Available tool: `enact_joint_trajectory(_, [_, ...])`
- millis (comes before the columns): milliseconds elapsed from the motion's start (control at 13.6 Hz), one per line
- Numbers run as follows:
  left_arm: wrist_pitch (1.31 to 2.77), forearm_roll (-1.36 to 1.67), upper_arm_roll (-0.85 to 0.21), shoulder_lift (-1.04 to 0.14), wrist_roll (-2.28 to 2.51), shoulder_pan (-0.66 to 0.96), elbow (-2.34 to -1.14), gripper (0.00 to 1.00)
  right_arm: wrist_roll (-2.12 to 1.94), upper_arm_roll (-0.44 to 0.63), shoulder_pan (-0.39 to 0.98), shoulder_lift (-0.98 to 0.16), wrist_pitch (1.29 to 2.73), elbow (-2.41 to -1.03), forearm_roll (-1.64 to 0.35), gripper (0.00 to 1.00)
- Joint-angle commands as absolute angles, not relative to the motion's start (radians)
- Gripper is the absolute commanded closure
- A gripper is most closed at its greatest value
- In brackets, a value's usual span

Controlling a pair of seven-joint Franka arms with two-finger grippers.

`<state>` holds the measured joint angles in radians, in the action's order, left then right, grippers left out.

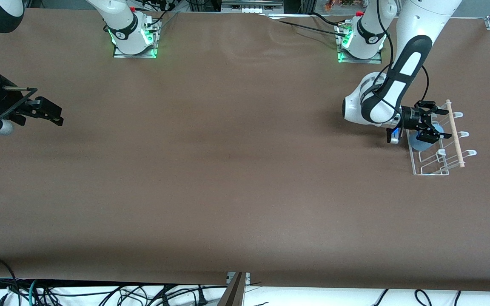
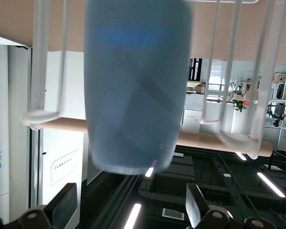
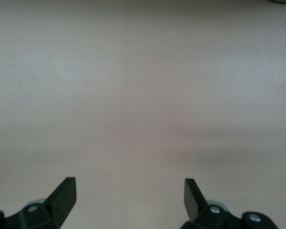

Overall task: Transfer cup to left arm and place on rack
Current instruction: 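Open the left gripper and lift it away from the rack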

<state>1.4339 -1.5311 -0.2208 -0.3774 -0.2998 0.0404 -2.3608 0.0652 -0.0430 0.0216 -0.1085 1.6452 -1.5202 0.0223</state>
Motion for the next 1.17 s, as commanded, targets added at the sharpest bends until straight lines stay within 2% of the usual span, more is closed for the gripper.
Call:
enact_joint_trajectory(0, [1.43,-1.539,-0.222,-0.341,-0.269,0.031,-2.323,0.0,0.072,-0.051,0.011,-0.109,1.624,-1.502,0.006,0.0])
enact_joint_trajectory(73, [1.434,-1.473,-0.224,-0.328,-0.261,0.023,-2.281,0.0,0.072,-0.049,0.011,-0.109,1.624,-1.502,0.006,0.0])
enact_joint_trajectory(513, [1.376,-0.805,-0.241,-0.321,-0.212,0.025,-1.86,0.0,0.072,-0.051,0.011,-0.109,1.624,-1.502,0.006,0.0])
enact_joint_trajectory(953, [1.355,-0.257,-0.233,-0.287,0.047,-0.02,-1.6,0.0,0.074,-0.051,0.011,-0.109,1.624,-1.502,0.006,0.0])
enact_joint_trajectory(1099, [1.338,-0.154,-0.233,-0.285,0.058,-0.047,-1.475,0.0,0.074,-0.051,0.011,-0.109,1.624,-1.502,0.006,0.0])
